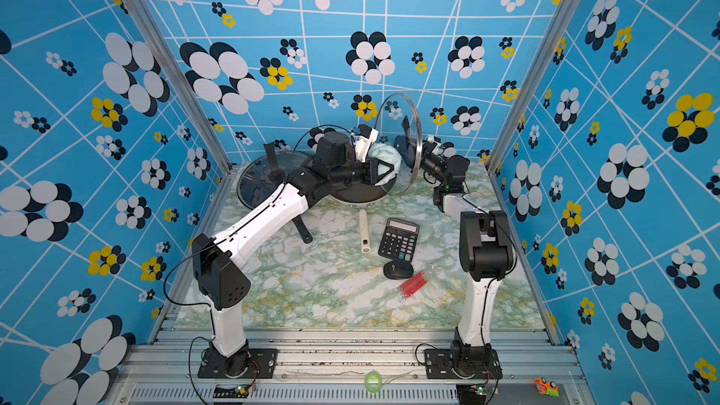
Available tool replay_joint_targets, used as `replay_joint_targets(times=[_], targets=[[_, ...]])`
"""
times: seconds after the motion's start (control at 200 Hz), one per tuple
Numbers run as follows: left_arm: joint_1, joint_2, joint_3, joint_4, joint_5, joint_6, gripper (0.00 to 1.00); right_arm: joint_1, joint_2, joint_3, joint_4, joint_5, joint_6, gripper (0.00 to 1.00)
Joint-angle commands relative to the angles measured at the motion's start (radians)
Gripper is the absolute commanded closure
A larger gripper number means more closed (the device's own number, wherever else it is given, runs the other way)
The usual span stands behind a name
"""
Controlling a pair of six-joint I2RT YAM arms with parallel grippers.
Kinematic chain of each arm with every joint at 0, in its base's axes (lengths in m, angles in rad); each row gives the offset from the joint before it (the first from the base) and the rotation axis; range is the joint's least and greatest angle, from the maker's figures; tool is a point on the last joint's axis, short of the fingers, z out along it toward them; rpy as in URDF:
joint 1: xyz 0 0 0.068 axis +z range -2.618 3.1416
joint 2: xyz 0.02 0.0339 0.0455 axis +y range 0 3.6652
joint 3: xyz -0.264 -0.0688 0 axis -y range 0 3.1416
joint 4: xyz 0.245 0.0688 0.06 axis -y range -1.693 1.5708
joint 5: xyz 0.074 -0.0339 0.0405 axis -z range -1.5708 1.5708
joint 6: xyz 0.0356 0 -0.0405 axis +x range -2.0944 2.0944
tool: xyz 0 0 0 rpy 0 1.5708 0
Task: Wipe the pot lid with a cloth
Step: Wipe the pot lid.
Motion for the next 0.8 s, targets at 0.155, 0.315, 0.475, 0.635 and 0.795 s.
replay_joint_targets(times=[0.155, 0.315, 0.475, 0.635, 0.795], targets=[[-0.023, 0.083, 0.166, -0.112, 0.143, 0.137, 1.0, 0.096, -0.024, 0.047, 0.11, -0.054, -0.048, 1.0], [-0.019, 0.053, 0.164, -0.067, 0.06, 0.195, 1.0, 0.14, -0.012, 0.059, 0.186, -0.124, 0.007, 1.0], [0.009, 0.009, 0.144, 0.004, -0.047, 0.226, 1.0, 0.155, -0.033, 0.016, 0.187, -0.172, -0.005, 1.0], [0.068, -0.041, 0.051, 0.093, -0.223, 0.201, 1.0, 0.161, -0.075, -0.005, 0.188, -0.206, -0.031, 1.0], [0.126, -0.115, -0.087, 0.248, -0.368, 0.177, 1.0, 0.161, -0.108, -0.014, 0.188, -0.229, -0.037, 1.0]])
